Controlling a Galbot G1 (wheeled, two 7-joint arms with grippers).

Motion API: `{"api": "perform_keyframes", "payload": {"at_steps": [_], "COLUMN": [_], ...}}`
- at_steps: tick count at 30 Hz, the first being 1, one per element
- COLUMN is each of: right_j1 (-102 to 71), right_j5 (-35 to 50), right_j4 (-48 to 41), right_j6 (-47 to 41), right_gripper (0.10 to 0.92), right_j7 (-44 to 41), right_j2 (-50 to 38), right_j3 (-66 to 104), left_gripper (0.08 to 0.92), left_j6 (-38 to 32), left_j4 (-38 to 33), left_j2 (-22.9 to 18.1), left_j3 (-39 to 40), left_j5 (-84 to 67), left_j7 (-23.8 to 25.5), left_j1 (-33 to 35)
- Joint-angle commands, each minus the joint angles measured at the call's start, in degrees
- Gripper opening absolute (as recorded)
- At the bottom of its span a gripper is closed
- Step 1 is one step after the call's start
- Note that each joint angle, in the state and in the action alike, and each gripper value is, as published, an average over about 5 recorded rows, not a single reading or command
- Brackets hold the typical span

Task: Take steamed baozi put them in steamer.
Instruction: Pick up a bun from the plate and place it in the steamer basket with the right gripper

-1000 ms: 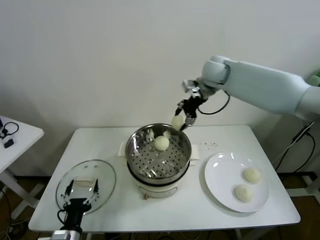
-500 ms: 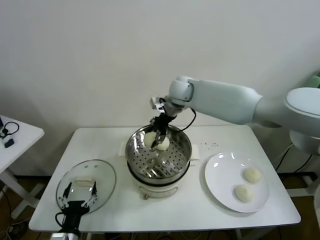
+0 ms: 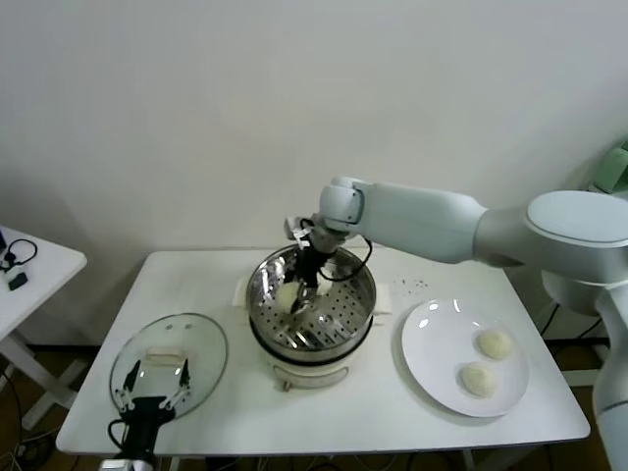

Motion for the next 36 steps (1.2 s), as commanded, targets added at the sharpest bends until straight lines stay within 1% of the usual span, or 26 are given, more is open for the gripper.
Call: {"api": "perform_keyframes", "payload": {"at_steps": [1, 22, 25, 30, 36], "right_j1": [-1.5, -3.2, -3.0, -1.9, 0.5], "right_j5": [-0.9, -3.2, -3.6, -3.4, -3.0], "right_j4": [-1.8, -2.5, -2.2, -0.8, 1.8], "right_j6": [-0.2, -0.1, 0.3, 0.8, 1.2], "right_gripper": [0.687, 0.695, 0.716, 0.809, 0.822], "right_j7": [0.3, 0.7, 0.5, -0.1, -1.3], "right_j2": [1.6, 2.0, 1.7, 0.5, -2.5], "right_j3": [0.3, 1.7, 1.5, 1.3, 1.7], "left_gripper": [0.823, 0.823, 0.823, 0.823, 0.823], "left_j6": [-0.1, -0.9, -1.0, -1.1, -1.0], "left_j4": [0.2, 1.0, 1.1, 1.1, 1.1], "left_j2": [0.1, 0.0, 0.0, 0.0, -0.1], "left_j3": [0.0, -0.1, -0.2, -0.2, -0.1], "left_j5": [0.0, -0.4, -0.4, -0.3, -0.2], "left_j7": [0.0, -0.1, -0.1, -0.1, -0.1], "left_j1": [0.0, 0.1, 0.2, 0.2, 0.1]}}
